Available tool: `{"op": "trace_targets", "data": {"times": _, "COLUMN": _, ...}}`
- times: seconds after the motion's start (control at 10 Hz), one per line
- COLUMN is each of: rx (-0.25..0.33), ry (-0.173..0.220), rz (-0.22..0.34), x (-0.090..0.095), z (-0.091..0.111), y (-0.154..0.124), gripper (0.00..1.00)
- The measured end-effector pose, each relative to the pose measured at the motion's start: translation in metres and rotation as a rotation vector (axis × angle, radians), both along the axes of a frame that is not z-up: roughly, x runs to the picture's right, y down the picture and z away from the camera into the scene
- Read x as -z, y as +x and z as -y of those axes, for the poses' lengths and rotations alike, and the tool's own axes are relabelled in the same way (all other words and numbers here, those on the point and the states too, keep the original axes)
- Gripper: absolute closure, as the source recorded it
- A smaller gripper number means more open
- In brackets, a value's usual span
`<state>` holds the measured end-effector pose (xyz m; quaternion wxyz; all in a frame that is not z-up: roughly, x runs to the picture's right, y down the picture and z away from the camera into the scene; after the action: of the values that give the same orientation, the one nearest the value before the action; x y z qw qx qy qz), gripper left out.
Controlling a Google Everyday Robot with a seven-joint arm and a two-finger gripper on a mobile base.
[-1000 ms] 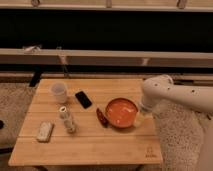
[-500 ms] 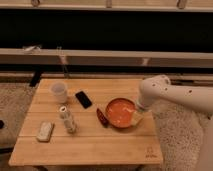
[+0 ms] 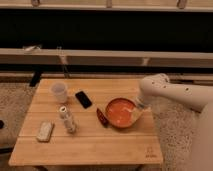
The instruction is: Pick up the ceramic bowl
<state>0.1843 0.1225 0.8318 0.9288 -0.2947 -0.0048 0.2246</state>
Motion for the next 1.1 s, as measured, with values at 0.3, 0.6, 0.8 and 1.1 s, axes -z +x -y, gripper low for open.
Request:
{"op": "trace_targets", "data": {"times": 0.3, "rx": -0.014, "ry": 0.000, "rz": -0.011, "x": -0.017, "z": 0.007, "y": 0.014, "gripper": 0.20}}
{"op": "trace_targets", "data": {"times": 0.6, "rx": -0.022, "ry": 0.000, "rz": -0.010, "x": -0.038, "z": 0.011, "y": 0.024, "gripper": 0.20}}
{"op": "trace_targets", "data": {"times": 0.8, "rx": -0.018, "ry": 0.002, "rz": 0.001, "x": -0.048, "z": 0.016, "y": 0.021, "gripper": 0.20}}
{"op": "trace_targets", "data": {"times": 1.1, "rx": -0.013, "ry": 0.008, "rz": 0.013, "x": -0.051, "z": 0.018, "y": 0.014, "gripper": 0.20}}
